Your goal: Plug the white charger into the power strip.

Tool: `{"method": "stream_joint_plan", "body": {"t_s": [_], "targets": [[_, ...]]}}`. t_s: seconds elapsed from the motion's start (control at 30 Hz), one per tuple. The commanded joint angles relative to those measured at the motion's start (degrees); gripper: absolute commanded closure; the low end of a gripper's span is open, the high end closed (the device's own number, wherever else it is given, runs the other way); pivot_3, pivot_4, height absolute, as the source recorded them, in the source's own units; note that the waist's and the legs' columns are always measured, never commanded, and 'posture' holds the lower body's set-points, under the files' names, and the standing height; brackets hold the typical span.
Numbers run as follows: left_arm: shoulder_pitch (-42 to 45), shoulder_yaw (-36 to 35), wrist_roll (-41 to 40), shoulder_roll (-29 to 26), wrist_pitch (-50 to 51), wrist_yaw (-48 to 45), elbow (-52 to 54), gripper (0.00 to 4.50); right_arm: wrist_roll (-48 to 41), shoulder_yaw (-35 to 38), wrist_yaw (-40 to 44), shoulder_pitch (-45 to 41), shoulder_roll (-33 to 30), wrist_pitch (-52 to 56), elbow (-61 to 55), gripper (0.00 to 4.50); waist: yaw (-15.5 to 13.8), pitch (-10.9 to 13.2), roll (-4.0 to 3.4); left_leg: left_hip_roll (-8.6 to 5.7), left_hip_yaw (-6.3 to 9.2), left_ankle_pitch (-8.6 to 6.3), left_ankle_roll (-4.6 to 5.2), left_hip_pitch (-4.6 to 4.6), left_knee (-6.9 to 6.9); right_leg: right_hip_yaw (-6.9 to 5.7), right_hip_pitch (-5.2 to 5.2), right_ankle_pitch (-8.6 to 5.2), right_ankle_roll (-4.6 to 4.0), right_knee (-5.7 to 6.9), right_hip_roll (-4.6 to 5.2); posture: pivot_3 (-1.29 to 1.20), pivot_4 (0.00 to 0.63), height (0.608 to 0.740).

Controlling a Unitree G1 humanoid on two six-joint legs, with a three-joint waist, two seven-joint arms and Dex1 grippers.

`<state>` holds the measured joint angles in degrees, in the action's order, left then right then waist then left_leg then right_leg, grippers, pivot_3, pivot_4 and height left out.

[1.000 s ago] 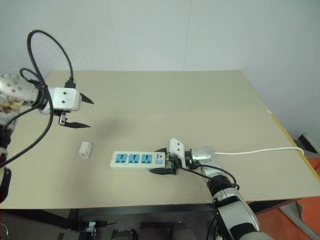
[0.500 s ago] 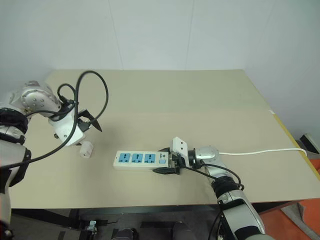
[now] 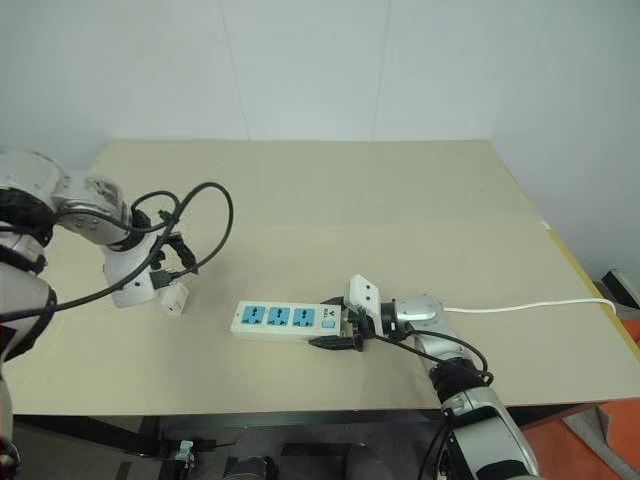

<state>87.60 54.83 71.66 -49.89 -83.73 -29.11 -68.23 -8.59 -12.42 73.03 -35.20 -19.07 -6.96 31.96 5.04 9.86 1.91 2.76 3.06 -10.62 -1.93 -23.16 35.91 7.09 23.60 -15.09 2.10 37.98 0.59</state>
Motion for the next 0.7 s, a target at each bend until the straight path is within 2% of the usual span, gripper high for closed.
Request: {"method": "stream_joint_plan", "body": {"t_s": [0.03, 0.33, 0.7], "targets": [[2.16, 4.67, 6.91, -0.05, -0.2, 11.73, 0.53, 0.0, -0.45, 0.61, -0.3, 0.17, -0.73, 0.99, -2.47, 1.1, -0.09, 0.0, 0.0, 0.0, 0.0, 0.0, 0.0, 0.0, 0.0, 0.0, 0.0, 0.0, 0.0, 0.0, 0.0, 0.0, 0.15, 0.74], [2.74, 14.71, 17.06, 2.95, 1.41, 31.44, -0.79, 0.0, -0.75, 0.4, -0.91, 1.5, -1.42, 2.72, -4.95, 1.1, -1.01, 0.0, 0.0, 0.0, -0.02, 0.0, 0.0, 0.0, 0.0, 0.0, 0.03, 0.0, 0.01, 0.03, 0.0, 0.0, 0.15, 0.74], [1.72, 22.6, 22.49, 6.66, 4.39, 44.43, -3.15, 0.0, -1.09, 0.4, -2.15, 3.5, -1.89, 4.54, -8.09, 1.1, -1.14, -0.01, 0.01, -0.01, -0.02, 0.0, 0.0, -0.02, 0.01, 0.0, 0.03, 0.0, 0.02, 0.04, 0.0, 0.0, 0.15, 0.74]]}}
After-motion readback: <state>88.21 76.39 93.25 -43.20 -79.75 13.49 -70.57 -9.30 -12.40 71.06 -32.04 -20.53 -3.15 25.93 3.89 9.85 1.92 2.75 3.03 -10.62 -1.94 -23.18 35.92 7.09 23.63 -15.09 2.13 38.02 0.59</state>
